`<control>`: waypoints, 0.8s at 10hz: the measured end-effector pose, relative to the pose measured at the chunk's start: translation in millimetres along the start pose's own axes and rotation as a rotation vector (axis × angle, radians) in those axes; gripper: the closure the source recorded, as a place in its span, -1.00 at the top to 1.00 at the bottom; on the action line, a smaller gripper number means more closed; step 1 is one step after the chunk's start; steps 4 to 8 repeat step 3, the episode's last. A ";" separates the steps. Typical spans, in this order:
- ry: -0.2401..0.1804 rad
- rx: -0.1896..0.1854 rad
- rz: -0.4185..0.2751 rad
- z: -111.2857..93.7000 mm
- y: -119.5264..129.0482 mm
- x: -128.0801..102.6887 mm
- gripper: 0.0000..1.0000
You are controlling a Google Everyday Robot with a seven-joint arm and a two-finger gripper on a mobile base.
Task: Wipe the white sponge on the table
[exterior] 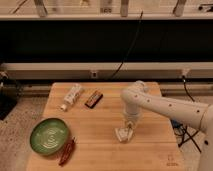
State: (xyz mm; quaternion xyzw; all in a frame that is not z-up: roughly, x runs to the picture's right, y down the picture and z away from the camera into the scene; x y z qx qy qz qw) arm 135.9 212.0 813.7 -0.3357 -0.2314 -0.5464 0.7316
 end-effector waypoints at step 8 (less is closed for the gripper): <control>0.001 -0.015 -0.025 -1.5 0.6 6.2 -1.00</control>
